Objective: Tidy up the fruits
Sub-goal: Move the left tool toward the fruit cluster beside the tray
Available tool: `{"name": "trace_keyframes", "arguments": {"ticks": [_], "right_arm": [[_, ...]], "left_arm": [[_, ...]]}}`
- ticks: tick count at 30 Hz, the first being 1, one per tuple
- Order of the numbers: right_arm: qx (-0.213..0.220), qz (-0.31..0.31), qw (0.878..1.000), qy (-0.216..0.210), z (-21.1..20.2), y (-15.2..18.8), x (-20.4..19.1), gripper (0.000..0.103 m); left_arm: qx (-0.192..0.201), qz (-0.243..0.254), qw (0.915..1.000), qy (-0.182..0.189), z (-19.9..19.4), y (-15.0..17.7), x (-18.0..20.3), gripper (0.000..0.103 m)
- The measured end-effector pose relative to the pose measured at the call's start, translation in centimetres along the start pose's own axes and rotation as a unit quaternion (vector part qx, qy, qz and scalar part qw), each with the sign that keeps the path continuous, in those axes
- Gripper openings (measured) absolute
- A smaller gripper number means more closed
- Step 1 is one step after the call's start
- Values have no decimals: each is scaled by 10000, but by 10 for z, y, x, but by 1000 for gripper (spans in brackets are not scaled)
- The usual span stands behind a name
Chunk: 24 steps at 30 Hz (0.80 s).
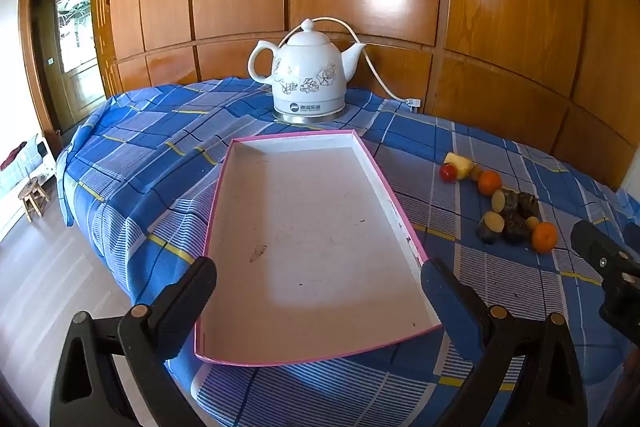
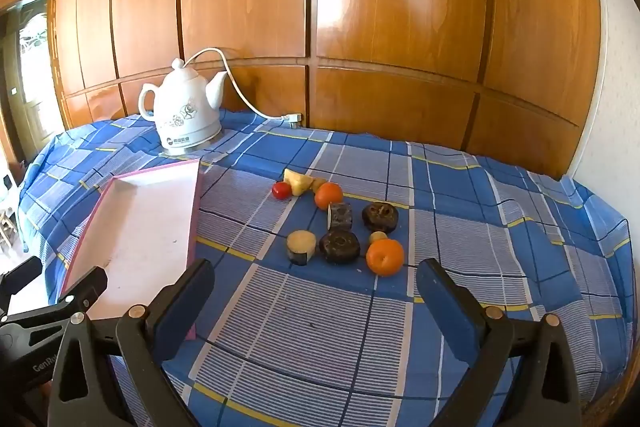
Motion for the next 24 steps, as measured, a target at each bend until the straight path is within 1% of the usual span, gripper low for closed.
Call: {"name": "trace_keyframes", "arguments": {"ticks": [15, 16, 24], "right_arm": [[-7, 2, 10000, 19, 1, -3, 5, 103], [-3, 2, 10000, 20, 0, -1, 0, 103], [7, 8, 10000, 37, 0, -4, -1, 103]], "left_arm": [[-20, -1, 10000, 25, 0, 0, 1, 103], [-21, 0, 10000, 25, 0, 0, 1, 103], [-14, -1, 10000, 30, 0, 0, 3, 103]]}}
Point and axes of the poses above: each gripper's, at about its wrist camera, not at the fingertips, and z roughly the way its jaws point, x to its right, y to its underside, the point moved 10 cm from there along z, roughly the way its jaws point, and after that the axes turned 3 degrees about -y, right-handed, at the moved point
